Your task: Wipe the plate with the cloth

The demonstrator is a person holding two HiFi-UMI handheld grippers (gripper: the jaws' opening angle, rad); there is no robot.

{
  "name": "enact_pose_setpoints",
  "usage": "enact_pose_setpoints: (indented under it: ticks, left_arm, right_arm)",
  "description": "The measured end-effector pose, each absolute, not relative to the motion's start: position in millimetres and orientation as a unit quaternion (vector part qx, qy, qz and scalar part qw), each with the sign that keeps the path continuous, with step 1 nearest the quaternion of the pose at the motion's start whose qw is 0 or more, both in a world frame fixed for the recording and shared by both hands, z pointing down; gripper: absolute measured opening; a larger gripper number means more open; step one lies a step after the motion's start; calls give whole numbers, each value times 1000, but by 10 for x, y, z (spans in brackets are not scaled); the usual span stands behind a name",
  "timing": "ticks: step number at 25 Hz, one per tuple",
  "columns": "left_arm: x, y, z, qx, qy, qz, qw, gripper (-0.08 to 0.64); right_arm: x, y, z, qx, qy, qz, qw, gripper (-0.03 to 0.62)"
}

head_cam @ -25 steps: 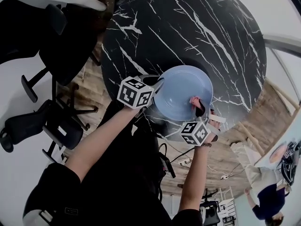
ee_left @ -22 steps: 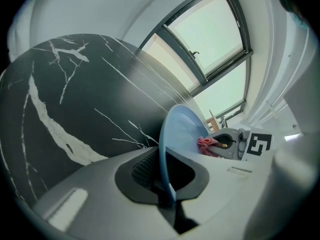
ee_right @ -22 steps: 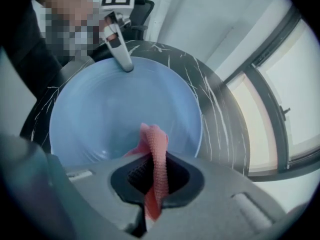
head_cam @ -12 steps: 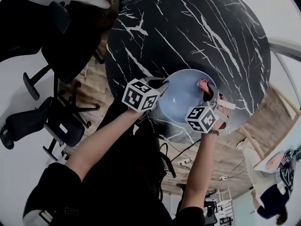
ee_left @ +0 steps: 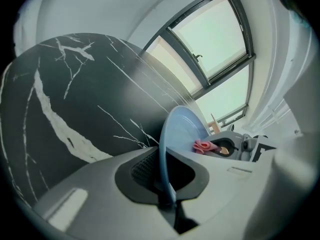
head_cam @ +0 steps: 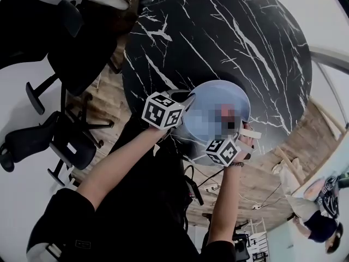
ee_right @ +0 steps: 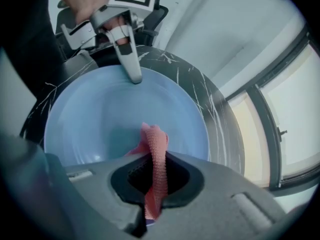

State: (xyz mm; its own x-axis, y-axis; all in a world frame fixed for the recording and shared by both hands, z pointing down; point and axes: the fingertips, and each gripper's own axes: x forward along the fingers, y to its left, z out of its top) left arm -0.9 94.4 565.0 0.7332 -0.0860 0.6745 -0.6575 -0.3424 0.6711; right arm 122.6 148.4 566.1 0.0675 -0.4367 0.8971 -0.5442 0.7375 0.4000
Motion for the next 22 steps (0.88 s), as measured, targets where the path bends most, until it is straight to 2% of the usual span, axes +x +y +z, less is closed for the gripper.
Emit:
enact_pose_setpoints:
  ticks: [15, 19, 22]
  left_arm:
    - [-17, 918, 5671, 770, -253, 265, 522, 23]
    - [-13, 966, 5662, 772, -244, 269, 522, 29]
    - [-26, 937, 5595, 780, -241, 269, 512, 88]
  right_arm:
    - [648, 2340, 5725, 279, -718, 128, 625, 9]
    - [622, 2314, 5545, 342, -741, 168, 554, 11]
    - [672, 2175, 5233, 426, -746, 200, 472, 11]
